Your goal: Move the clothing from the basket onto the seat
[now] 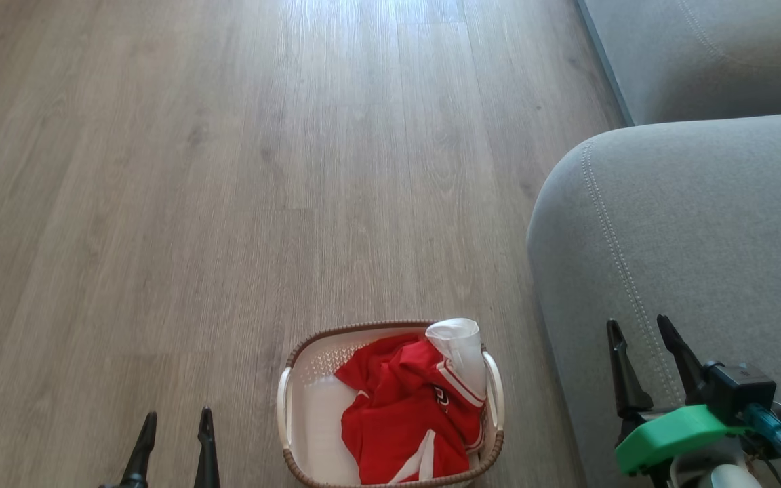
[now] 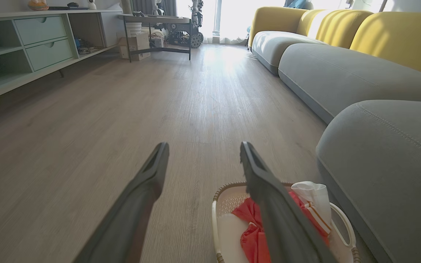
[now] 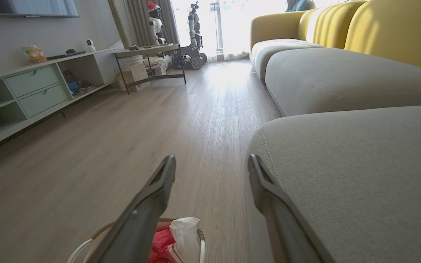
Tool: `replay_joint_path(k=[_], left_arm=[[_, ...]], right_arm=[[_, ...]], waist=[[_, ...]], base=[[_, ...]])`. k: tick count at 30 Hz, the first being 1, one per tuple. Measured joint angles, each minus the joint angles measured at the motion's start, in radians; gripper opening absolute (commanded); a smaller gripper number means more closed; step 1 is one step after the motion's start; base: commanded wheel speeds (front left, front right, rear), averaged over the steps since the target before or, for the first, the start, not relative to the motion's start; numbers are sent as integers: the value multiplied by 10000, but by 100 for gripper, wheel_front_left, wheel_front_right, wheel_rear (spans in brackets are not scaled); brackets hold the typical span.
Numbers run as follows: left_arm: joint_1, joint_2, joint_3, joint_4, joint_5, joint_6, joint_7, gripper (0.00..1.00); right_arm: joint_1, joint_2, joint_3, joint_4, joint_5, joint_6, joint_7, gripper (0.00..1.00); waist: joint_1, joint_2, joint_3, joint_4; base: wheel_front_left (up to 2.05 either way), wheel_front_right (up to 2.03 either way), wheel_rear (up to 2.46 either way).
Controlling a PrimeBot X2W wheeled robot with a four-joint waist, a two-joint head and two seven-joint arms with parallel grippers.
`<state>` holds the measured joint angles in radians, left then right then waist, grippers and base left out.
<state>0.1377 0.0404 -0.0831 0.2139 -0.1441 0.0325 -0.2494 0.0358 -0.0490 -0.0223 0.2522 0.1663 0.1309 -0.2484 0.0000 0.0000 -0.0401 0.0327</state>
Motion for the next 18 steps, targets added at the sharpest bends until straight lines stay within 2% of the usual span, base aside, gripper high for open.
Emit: replay_joint_path(k=[9,18], left_arm=[[-94,4,-305,115,54,-100,0,100],[-1167,8,-817,514,259,-313,0,100]], right_arm=[[-11,6,-109,-192,-69,0,0,100],[-374,21,-500,-811,-362,0,-2,100]], waist=[[0,0,355,33],[0,0,1306,-26]], base=[[0,0,0],[0,0,0]])
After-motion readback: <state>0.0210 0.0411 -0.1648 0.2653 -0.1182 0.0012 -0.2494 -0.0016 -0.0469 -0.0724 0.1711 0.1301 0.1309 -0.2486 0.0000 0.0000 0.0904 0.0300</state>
